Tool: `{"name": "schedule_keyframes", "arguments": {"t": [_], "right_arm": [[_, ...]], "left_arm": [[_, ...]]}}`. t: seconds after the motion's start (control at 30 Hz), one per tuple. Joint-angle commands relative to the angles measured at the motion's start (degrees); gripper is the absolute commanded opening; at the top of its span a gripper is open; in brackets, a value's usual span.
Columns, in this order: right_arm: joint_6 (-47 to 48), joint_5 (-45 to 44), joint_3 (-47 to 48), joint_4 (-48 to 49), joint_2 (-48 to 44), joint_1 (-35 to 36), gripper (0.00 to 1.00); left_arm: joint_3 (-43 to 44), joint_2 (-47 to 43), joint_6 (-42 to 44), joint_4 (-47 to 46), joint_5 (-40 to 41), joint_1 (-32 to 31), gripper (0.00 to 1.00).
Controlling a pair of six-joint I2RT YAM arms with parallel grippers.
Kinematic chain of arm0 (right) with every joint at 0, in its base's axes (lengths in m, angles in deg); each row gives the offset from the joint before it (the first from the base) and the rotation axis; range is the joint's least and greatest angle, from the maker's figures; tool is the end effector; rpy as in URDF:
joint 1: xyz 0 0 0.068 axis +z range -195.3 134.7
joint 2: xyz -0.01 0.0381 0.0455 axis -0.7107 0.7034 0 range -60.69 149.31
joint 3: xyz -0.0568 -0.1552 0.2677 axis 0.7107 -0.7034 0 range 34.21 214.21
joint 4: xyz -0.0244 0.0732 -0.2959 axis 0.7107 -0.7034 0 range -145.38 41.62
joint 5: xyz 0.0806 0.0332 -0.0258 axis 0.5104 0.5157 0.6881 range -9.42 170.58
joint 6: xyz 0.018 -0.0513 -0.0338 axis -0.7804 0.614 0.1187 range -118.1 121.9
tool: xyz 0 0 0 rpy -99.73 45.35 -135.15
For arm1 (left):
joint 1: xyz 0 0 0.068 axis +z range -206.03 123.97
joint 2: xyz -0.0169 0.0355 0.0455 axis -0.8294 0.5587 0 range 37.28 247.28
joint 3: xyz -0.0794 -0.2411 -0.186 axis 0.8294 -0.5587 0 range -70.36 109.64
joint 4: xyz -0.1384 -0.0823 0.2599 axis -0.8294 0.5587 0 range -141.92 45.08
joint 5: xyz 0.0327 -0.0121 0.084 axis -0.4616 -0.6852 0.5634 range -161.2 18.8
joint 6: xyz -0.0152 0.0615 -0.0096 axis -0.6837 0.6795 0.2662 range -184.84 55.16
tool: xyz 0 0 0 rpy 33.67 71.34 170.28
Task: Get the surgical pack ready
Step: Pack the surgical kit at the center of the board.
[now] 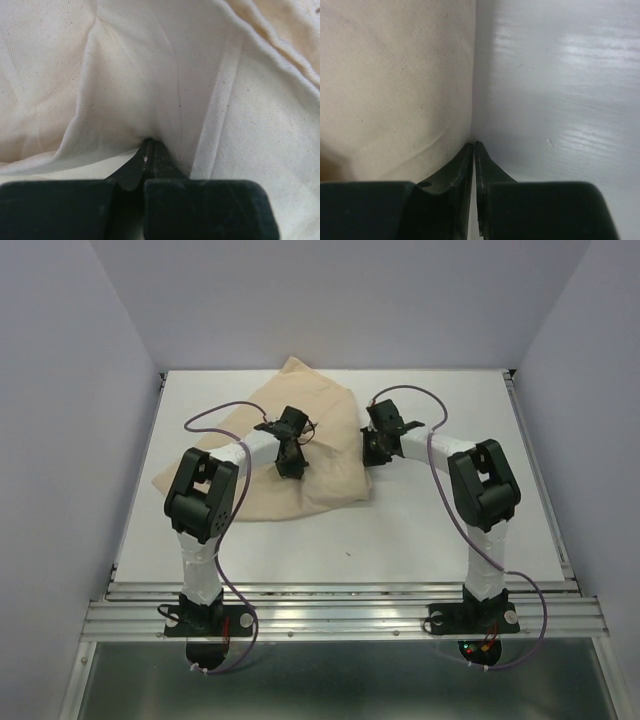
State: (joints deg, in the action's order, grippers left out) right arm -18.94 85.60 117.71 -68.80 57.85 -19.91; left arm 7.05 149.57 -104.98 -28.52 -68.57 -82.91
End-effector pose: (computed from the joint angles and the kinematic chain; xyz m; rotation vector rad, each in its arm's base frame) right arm 0.4589 0.2226 0.1631 -0.1380 2.5855 0.4203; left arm 0.4248 -0.2128 0.1748 -0.3212 2.6124 -0.3624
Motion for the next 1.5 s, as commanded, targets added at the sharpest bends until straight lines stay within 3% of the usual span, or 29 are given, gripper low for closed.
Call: {"name": "schedule_keyframes", "arguments": {"t": [0.0,0.43,0.67,0.9,1.1,1.37,1.47], "right_arm": [[-2.01,2.63,-4.66,1.35,-4.54,2.65,0.11],[-7.28,1.93,-28.1,5.22,-23.68,5.37,0.1],[-9.04,-3.43,-36.83,2.59,-33.89,5.37,0.1],[-7.47,-20.88,-35.53,-6.37,-42.85,5.37,0.13],[-4.12,-30.75,-29.02,-13.49,-45.68,5.37,0.3],[-0.7,-28.85,-20.06,-15.79,-47.18,5.37,0.32],[-0.08,-20.79,-16.8,-14.47,-45.25,5.37,0.24]], "left_arm": [[1.61,1.18,0.15,-2.13,-2.37,-4.23,0.0],[-6.39,-4.09,-2.92,-3.8,-4.57,-16.26,0.0],[-8.15,-6.91,-8.28,-1.96,-5.01,-24.27,0.0],[-5.96,-12.69,-7.25,7.27,6.31,-24.55,0.0],[-5.42,-18.06,-4.07,12.19,9.14,-21.21,0.0],[-20.26,-30.37,-3.37,8.44,5.28,-13.48,0.0],[-23.18,-31.78,-2.93,6.93,3.61,-11.8,0.0]]}}
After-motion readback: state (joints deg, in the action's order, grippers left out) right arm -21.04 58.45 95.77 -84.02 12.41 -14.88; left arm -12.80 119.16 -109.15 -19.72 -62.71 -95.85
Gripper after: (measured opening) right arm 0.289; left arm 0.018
